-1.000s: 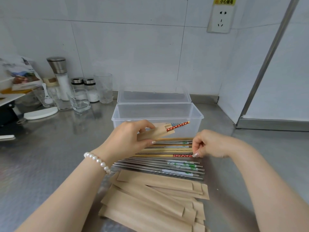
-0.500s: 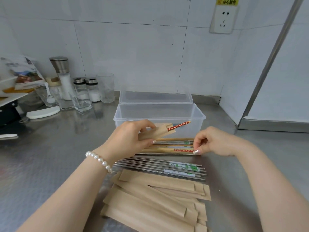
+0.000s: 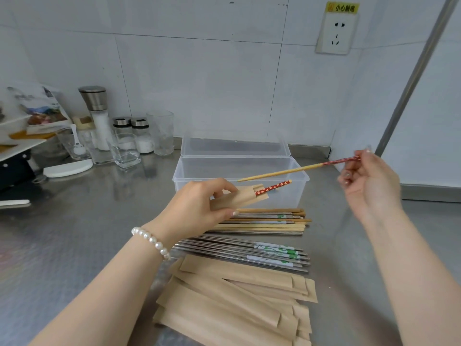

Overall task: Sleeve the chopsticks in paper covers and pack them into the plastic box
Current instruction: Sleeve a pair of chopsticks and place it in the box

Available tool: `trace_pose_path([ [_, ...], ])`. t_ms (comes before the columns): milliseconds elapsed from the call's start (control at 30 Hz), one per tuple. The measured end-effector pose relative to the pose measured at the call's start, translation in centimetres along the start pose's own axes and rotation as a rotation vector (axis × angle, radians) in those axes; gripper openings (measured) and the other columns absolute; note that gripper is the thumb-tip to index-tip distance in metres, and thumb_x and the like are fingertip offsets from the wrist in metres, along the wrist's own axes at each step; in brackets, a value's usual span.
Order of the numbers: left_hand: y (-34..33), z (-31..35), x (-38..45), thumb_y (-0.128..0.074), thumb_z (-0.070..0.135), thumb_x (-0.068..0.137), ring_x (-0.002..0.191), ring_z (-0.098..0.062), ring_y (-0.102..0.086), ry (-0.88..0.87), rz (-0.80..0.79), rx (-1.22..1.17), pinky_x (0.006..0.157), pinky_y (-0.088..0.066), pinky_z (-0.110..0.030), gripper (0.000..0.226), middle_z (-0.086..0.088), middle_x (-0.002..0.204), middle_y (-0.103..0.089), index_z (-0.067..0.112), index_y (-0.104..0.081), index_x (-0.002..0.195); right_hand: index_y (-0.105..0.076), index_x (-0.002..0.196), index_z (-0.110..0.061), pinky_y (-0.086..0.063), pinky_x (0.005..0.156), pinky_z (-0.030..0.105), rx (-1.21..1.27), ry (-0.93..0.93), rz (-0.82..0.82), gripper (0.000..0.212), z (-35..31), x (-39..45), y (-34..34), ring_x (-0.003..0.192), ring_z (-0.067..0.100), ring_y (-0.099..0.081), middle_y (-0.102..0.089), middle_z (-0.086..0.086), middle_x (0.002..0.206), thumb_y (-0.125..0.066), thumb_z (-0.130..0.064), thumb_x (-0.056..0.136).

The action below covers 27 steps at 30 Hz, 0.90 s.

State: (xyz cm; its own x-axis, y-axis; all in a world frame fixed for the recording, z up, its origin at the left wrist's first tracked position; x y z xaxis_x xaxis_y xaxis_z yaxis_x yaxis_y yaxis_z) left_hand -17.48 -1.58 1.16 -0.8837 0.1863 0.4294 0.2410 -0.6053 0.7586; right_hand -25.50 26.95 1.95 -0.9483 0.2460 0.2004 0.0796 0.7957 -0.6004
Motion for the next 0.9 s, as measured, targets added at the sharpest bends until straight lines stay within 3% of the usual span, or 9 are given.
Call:
trace_pose_path([
  [133,-0.3,-0.2,0.2,-0.074,0.032,0.072,0.063,-0.006,-0.051,0.024,-0.028,0.01,0.067,-0.049,-0.035,0.031,0.02,0.074,-0.053,0.027,-0.06,0.099,-0.044,0.072,-0.017,-0.024,0.043,0.018,0.029,0.015,0.178,0.03,-0.2,0.7,2.5,0.038,0.009,-0.036,-0.042,-0.007,0.042,-0.039,-0.029,0.098],
  [467,-0.4,-0.4,0.0,-0.077,0.033,0.069,0.065,-0.003,-0.049,0.063,-0.036,-0.007,0.064,-0.044,-0.028,0.03,0.017,0.073,-0.056,0.034,-0.053,0.086,-0.042,0.07,-0.016,-0.023,0.042,0.017,-0.072,0.112,0.243,0.032,-0.9,0.4,2.8,0.036,0.008,-0.035,-0.044,-0.008,0.038,-0.036,-0.027,0.1],
  [800,-0.4,-0.3,0.0,-0.077,0.035,0.069,0.067,-0.002,-0.049,0.051,-0.029,0.019,0.064,-0.043,-0.027,0.031,0.017,0.073,-0.055,0.03,-0.06,0.094,-0.047,0.068,-0.015,-0.024,0.04,0.018,-0.148,0.111,0.162,0.031,-0.7,0.1,1.6,0.038,0.008,-0.038,-0.045,-0.009,0.039,-0.04,-0.018,0.098],
  [900,-0.4,-0.2,0.0,-0.078,0.035,0.068,0.065,-0.004,-0.05,0.034,-0.016,-0.003,0.064,-0.045,-0.03,0.03,0.016,0.071,-0.055,0.029,-0.061,0.092,-0.056,0.07,-0.013,-0.028,0.042,0.019,-0.301,-0.019,0.035,0.024,0.9,-0.4,0.1,0.041,0.008,-0.043,-0.051,-0.007,0.042,-0.047,-0.013,0.092],
])
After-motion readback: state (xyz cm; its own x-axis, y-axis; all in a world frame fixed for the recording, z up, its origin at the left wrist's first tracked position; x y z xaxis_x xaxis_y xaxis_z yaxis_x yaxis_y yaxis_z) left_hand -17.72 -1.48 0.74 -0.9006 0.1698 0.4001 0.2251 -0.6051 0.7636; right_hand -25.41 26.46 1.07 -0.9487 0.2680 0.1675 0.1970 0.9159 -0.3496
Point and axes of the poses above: each hand's wrist, its own x-axis towards the middle knuckle, its own y-axis out of the back of the hand, z = x × y, the point moved 8 cm from there along x, towards the middle knuckle
